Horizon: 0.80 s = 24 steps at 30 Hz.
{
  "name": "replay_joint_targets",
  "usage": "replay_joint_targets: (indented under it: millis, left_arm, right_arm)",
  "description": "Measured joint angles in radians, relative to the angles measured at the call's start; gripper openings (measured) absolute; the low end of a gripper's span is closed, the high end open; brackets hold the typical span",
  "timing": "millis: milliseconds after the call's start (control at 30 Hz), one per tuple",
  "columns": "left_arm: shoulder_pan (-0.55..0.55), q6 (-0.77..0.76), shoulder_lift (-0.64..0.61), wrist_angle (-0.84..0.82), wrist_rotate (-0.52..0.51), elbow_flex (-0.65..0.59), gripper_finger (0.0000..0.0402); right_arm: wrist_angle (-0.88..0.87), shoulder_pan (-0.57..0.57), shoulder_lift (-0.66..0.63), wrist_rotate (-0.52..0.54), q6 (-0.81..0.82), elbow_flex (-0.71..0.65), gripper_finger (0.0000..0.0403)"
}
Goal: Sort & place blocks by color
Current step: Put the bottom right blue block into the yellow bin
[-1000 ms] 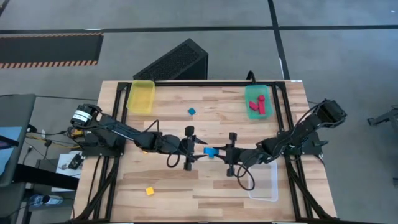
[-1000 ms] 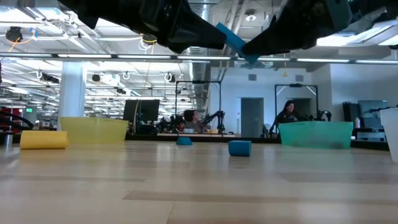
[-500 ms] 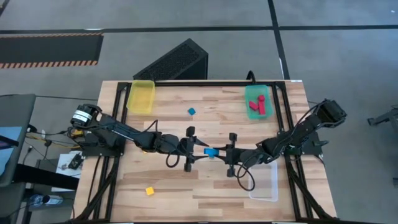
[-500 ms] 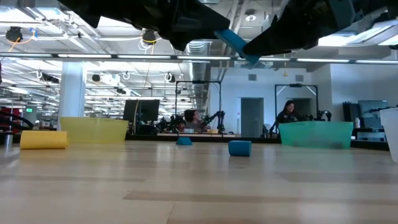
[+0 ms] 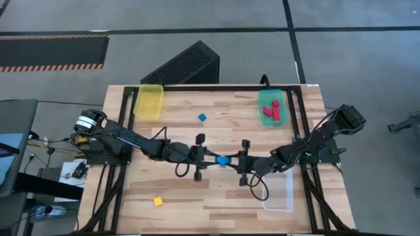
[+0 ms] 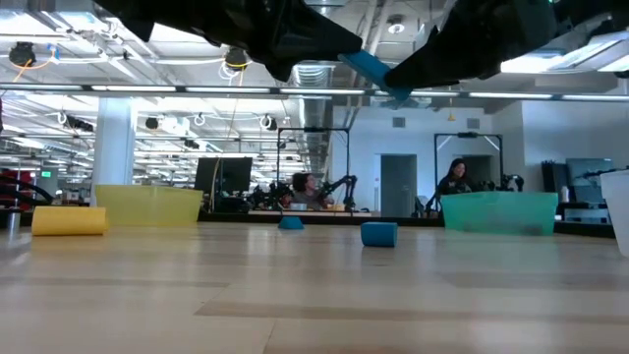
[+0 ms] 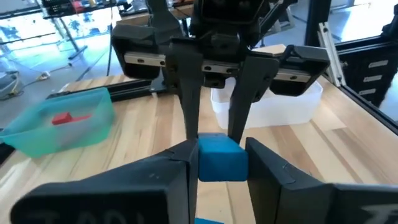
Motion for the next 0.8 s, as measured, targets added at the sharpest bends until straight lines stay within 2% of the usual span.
replay_joint_targets:
  millis: [67,133,267,400,633,733,800]
  left_arm:
    - [-0.001,-0.015,-0.011,-0.031,-0.069,0.002,0.0070]
    - [0.007,-0.040,-0.028,-0.116,-0.191,0.001,0.0070]
    - [0.043,-0.173,-0.090,-0.368,-0.377,-0.003,0.0070]
    - [0.114,-0.276,-0.188,-0.597,-0.457,-0.048,0.0073]
    - [0.307,-0.374,-0.483,-0.720,-0.490,-0.180,0.0075]
    - [0.407,-0.457,-0.617,-0.830,-0.591,-0.230,0.0075]
    - [0.477,-0.515,-0.688,-0.888,-0.622,-0.271,0.0076]
  right_arm:
    - [0.009,-0.003,0.000,0.038,0.017,0.000,0.0170]
    - [0.011,-0.009,-0.001,0.098,0.053,0.001,0.0203]
    - [-0.019,-0.017,-0.001,0.197,0.147,0.001,0.0243]
    - [-0.060,-0.031,-0.001,0.213,0.200,0.001,0.0247]
    - [-0.196,-0.033,-0.001,0.168,0.234,0.001,0.0229]
    - [-0.231,-0.034,-0.001,0.168,0.253,-0.002,0.0221]
    - [-0.231,-0.033,-0.001,0.165,0.254,-0.010,0.0217]
